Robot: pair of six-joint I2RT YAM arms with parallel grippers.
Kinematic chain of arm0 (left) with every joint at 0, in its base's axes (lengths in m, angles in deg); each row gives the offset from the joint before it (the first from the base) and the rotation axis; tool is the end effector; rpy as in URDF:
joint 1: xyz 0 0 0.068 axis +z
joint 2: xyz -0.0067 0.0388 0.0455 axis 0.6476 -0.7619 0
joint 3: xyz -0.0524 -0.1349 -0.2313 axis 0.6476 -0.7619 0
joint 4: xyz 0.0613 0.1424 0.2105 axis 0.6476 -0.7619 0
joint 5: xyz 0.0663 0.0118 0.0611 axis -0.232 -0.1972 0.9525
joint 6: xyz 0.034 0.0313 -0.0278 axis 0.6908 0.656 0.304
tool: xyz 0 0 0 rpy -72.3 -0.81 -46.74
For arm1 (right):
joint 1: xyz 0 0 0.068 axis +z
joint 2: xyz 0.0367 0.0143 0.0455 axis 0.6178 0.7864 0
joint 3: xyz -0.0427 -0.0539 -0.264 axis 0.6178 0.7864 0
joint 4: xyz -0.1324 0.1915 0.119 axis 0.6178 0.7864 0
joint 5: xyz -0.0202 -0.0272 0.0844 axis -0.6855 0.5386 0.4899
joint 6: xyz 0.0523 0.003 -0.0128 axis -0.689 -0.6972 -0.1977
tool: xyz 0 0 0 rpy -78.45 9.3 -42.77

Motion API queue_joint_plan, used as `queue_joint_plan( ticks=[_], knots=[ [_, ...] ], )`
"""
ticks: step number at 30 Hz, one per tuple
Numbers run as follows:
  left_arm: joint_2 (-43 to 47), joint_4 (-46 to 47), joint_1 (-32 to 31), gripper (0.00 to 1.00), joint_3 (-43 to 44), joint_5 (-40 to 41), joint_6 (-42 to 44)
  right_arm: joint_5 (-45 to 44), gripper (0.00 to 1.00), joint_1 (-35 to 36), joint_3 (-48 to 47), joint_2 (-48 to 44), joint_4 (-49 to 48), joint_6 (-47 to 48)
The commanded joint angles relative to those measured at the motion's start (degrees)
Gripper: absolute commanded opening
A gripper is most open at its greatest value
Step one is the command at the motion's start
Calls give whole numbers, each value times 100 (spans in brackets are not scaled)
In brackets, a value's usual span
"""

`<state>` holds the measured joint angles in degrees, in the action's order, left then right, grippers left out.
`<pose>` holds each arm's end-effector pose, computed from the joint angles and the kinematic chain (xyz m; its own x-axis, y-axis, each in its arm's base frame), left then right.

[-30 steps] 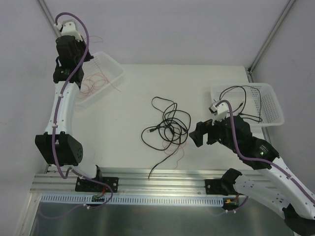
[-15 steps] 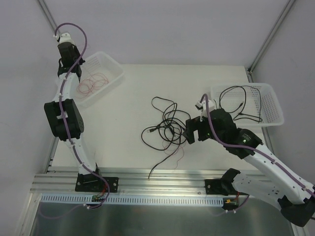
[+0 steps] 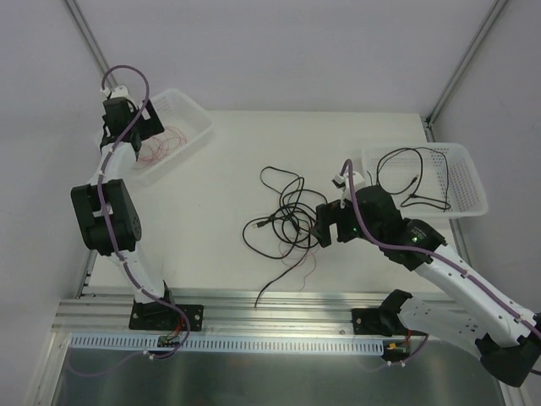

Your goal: Untangle the cables

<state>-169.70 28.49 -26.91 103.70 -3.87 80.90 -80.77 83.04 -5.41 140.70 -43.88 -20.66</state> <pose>0.4434 0.1054 0.2854 -0.2910 -0.2303 -0.9286 -0.2676 0.9515 -0.1521 0.1355 0.1317 0.3339 -0.3640 -0.3586 -0.8596 -0.6620 0.7489 -0.0321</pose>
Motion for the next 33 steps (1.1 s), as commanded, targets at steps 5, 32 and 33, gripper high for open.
queue_joint_plan(
  ticks=[5,32,33],
  knots=[
    [2194,-714,-518,99,-1087,-441,-585,149,99,-32,-120,117,109,-677],
    [3200,-1465,-4940,92,-4360,-300,-2757,1417,49,-349,1076,2691,-1605,-458],
    [3076,-1465,-4940,90,-4316,-300,-2766,1381,49,-314,1041,2798,-1614,-467]
  ],
)
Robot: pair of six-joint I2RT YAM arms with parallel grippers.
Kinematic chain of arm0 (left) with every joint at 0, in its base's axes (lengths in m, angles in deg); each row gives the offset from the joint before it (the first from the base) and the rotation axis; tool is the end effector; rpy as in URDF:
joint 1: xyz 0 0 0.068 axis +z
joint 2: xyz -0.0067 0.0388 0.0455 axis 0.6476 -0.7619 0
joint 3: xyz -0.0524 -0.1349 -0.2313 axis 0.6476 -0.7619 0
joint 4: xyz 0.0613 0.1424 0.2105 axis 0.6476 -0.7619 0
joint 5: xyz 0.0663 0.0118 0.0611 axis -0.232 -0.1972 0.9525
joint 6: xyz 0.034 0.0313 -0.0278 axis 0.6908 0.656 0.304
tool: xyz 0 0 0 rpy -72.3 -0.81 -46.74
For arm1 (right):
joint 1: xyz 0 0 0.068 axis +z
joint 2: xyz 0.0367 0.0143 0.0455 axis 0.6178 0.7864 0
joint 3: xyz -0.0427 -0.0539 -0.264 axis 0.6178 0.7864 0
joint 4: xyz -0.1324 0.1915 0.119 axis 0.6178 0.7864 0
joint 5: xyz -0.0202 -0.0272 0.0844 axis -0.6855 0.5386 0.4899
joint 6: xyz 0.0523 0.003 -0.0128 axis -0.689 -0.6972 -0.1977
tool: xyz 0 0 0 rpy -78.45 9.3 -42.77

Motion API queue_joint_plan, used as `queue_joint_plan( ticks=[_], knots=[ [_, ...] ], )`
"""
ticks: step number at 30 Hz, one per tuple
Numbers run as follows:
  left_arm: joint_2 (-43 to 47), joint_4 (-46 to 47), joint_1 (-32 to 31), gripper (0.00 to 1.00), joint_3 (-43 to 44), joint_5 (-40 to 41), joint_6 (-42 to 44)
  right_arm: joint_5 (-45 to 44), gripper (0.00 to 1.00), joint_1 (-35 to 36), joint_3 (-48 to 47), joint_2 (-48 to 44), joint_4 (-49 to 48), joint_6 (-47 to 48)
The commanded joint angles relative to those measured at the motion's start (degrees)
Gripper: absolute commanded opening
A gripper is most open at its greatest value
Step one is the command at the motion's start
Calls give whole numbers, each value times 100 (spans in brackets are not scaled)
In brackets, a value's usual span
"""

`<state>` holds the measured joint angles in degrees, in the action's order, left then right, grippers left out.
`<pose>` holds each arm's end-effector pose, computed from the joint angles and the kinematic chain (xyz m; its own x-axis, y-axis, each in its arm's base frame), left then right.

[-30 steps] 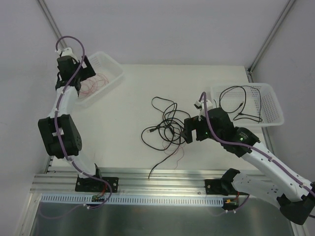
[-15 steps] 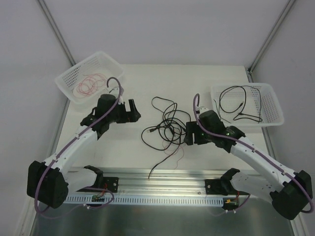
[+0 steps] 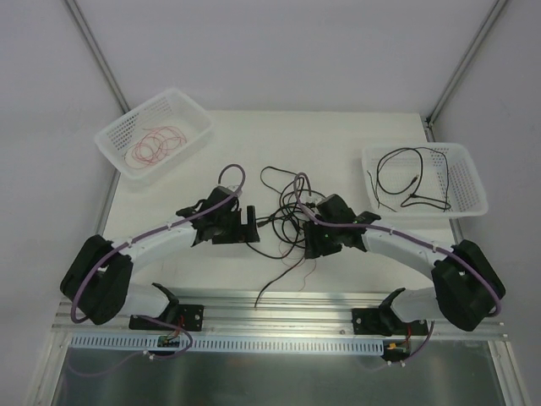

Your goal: Untangle the cables

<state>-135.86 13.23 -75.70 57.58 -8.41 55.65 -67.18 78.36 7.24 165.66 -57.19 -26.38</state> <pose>0.2091 -0.1525 0.1944 -0.8491 -0.0846 -0.5214 0.1816 0.8801 -0.4386 0.1892 0.1679 0.1893 -0.6954 -0.4555 -0.5558 -0.6423 0.7409 0.1963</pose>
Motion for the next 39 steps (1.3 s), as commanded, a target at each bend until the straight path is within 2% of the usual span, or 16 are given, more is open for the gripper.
queue_joint_plan(
  ticks=[1,5,7,9,12,13,15,16,19,22,26,31,36,39],
  knots=[
    [-431,69,-88,89,392,154,-259,-31,49,189,-303,390,-291,88],
    [-914,78,-158,78,578,215,-311,-303,49,286,-462,768,-283,-44],
    [-1020,87,-176,67,630,277,-329,-461,49,356,-541,935,-230,-105],
    [-1178,122,-193,61,657,277,-355,-575,49,409,-646,1066,-142,-149],
    [-1381,140,-211,38,666,365,-443,-796,43,532,-752,1164,-2,-184],
    [-1433,140,-211,22,657,452,-469,-857,35,550,-770,1147,25,-176],
    [-1451,140,-211,8,639,514,-505,-910,25,559,-761,1085,51,-184],
    [-1451,140,-202,0,639,767,-514,-936,14,567,-744,963,69,-193],
    [-1451,122,-106,0,622,945,-549,-936,1,567,-735,612,262,-141],
    [-1443,52,254,0,578,998,-601,-1208,1,559,-743,164,639,-44],
    [-1329,-45,851,0,455,1016,-628,-1665,1,532,-963,-1003,1577,315],
    [-1074,-132,1650,0,244,1103,-540,-1982,1,-108,-1446,-2121,2458,702],
    [-740,-185,2056,0,33,1139,-479,-2035,1,-820,-2499,-2878,3109,1072],
    [-669,-203,2153,0,-46,1139,-478,-2088,1,-865,-3279,-3116,3312,1257]
  ],
)
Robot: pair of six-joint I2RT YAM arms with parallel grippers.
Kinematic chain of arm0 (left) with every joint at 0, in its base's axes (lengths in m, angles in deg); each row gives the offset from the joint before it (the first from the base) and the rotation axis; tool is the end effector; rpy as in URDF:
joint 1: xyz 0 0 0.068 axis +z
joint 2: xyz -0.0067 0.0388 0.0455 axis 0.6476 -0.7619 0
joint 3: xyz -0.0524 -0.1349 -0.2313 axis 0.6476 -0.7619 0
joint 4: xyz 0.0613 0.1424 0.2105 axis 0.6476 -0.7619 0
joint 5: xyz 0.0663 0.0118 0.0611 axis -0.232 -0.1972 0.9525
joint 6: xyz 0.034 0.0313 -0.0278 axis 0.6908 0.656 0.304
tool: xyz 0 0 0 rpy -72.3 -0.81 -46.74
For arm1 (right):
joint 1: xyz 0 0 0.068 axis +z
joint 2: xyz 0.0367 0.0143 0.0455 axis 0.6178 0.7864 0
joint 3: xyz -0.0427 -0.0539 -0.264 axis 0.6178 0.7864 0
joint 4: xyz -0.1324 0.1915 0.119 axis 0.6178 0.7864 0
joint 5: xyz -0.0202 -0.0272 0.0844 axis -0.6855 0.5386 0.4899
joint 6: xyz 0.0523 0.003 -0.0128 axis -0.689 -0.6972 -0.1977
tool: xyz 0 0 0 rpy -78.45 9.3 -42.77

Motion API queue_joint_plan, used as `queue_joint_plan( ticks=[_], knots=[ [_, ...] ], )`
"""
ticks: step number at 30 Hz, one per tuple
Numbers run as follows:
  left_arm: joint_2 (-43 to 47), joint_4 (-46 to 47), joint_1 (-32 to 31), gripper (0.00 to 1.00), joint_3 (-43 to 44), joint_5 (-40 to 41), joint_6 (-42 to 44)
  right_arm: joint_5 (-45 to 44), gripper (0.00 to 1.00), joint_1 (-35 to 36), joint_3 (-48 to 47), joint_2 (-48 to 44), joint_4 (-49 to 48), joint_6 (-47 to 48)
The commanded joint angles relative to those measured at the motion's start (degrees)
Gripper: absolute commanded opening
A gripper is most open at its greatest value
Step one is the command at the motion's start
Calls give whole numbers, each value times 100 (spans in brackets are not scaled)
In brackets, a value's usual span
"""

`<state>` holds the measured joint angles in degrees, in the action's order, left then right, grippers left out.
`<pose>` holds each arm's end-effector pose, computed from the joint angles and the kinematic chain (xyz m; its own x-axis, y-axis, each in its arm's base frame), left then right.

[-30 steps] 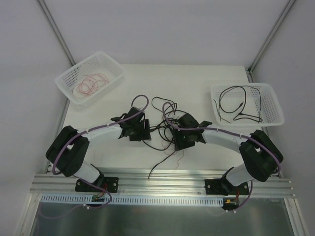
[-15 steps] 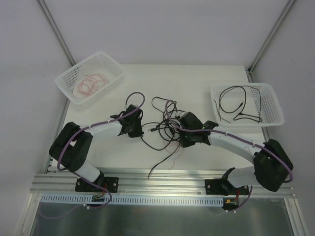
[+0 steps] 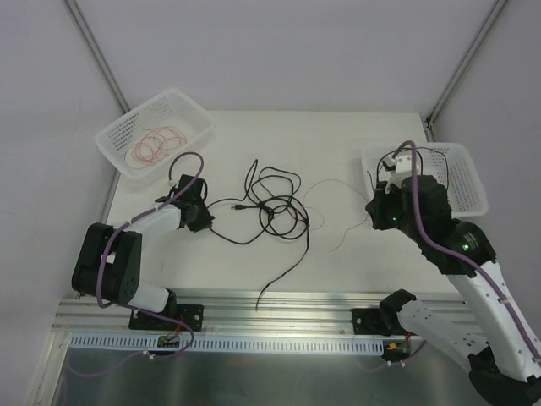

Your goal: Untangle the cables

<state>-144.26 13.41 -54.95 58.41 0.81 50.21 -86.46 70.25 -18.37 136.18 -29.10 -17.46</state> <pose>0.2633 -0.0662 0.1629 -0.7447 -0.4645 -0.4792 -0.3397 0.8819 -0.3270 0.1241 0.0709 0.3941 -0.3765 -0.2979 -0.8772 -0.4203 0.8988 -0.1248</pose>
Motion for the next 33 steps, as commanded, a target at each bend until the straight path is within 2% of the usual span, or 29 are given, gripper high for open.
queue_joint_plan(
  ticks=[1,8,11,15,16,18,19,21,25,29,30,33],
  knots=[
    [179,-220,79,0,-155,216,66,-169,1,-63,-896,-263,512,444],
    [197,-220,106,0,-243,111,22,147,1,-72,-2268,-450,319,725],
    [363,-220,97,8,-252,-126,39,498,1,-63,-2278,-361,293,656],
    [907,-220,79,44,-279,-590,214,1647,1,-72,-1716,-449,-260,261],
    [1213,-220,18,57,-296,-662,259,1816,1,-55,-1619,-414,-383,199],
    [1549,-220,-79,74,-279,-768,451,2176,1,-63,-1434,-309,-463,15],
    [1863,-220,-131,88,-270,-916,513,2274,1,-55,-1382,-291,-603,-56],
    [2173,-212,-421,95,-174,-1022,768,2528,1,-63,-1232,-273,-788,-162],
    [2779,24,-1264,99,29,-1111,1216,2757,1,-63,-1267,-46,-859,-188],
    [3009,1147,-2011,99,-111,-1462,1585,2907,1,-54,-1214,8,-973,-241],
    [3027,1464,-2317,99,-164,-1428,1656,2968,1,-54,-1197,8,-990,-259],
    [2948,2473,-2697,98,-375,-1366,1806,3074,1,-54,-1135,-10,-1061,-285]
  ],
)
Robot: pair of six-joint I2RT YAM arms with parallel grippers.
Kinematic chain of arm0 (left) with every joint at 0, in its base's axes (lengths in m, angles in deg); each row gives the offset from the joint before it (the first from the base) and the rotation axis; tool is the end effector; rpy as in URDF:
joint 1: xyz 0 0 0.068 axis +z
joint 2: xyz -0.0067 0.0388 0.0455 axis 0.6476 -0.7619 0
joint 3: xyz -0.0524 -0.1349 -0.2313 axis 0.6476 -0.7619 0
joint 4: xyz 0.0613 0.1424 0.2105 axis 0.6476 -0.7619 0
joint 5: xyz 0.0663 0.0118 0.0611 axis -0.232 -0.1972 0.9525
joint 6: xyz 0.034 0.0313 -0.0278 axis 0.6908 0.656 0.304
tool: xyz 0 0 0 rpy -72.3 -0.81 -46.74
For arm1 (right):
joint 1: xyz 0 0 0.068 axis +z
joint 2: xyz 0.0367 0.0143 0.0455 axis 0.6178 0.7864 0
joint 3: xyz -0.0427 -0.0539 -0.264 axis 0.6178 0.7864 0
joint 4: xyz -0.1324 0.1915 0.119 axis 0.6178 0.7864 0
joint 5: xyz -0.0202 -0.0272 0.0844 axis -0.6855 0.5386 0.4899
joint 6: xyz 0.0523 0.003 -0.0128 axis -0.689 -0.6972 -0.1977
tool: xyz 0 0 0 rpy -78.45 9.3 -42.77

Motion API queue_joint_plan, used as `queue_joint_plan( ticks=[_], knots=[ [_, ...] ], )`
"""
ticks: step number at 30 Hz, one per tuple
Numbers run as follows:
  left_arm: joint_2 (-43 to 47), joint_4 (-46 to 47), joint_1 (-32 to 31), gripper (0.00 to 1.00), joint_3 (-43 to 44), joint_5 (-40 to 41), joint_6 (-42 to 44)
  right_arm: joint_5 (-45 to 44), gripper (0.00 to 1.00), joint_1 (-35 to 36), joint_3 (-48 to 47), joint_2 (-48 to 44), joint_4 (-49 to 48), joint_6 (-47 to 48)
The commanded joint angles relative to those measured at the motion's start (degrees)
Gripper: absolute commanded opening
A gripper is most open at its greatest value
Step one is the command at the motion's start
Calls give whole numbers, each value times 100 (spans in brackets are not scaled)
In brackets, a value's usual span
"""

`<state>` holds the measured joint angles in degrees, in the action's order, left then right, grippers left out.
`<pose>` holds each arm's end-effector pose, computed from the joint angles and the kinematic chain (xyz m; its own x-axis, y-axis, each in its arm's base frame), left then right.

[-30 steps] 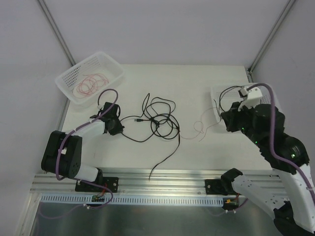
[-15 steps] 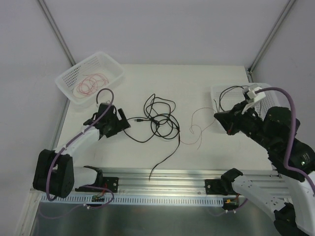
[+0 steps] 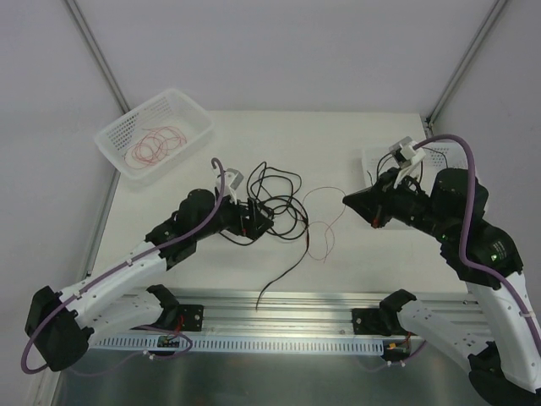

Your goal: Untangle the cables

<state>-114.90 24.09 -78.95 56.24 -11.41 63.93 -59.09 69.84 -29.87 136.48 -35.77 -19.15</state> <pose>0.1689 -0.1416 0.2855 -0.5216 -0.1378 -0.8420 0.5539 0.6959 -0.4570 0.0983 0.0736 0.4652 -0.1325 -0.1081 -0.9853 -0.7596 0.6497 0.0309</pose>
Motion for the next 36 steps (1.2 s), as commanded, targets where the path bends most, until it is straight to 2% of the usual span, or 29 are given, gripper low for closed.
queue_joint_plan(
  ticks=[1,7,13,16,18,20,21,22,23,26,30,32,33,35,36],
  knots=[
    [-110,1696,-533,98,-185,-179,477,347,1,-13,41,-49,-403,-126],
    [-752,2989,-1571,98,-19,-486,1513,364,1,-22,208,-172,-403,-117],
    [-1322,3316,-1950,96,438,-268,1892,478,1,-22,340,-286,-464,-345],
    [-1578,3456,-2021,90,658,-92,1910,505,1,-22,445,-365,-526,-407],
    [-1736,3588,-2056,80,728,-74,1910,505,1,-22,506,-409,-500,-416],
    [-1833,3598,-2074,63,833,-74,1910,461,1,-13,542,-470,-474,-424],
    [-1886,3597,-2074,33,860,-74,1901,391,1,-22,577,-488,-439,-416],
    [-1886,3571,-2074,15,869,-65,1901,347,1,-13,603,-515,-412,-407],
    [-1860,3536,-2074,1,887,-30,1901,295,1,-22,621,-558,-395,-381],
    [-1676,3186,-2074,0,1009,294,1936,-232,3,-22,788,-638,-245,-372],
    [-1430,1992,-2065,0,1650,953,2270,-1207,21,-13,1420,-962,-271,-433],
    [-1403,1279,-2013,0,2158,1209,2454,-1305,34,-13,1770,-1007,-289,-451],
    [-1368,1121,-1986,0,2309,1227,2498,-1297,46,-22,1877,-1033,-341,-460],
    [-1306,803,-1803,0,2660,1227,2525,-1271,59,-13,2175,-1121,-412,-512],
    [-1271,689,-1706,0,2775,1192,2525,-1279,62,-22,2290,-1226,-508,-547]
  ],
)
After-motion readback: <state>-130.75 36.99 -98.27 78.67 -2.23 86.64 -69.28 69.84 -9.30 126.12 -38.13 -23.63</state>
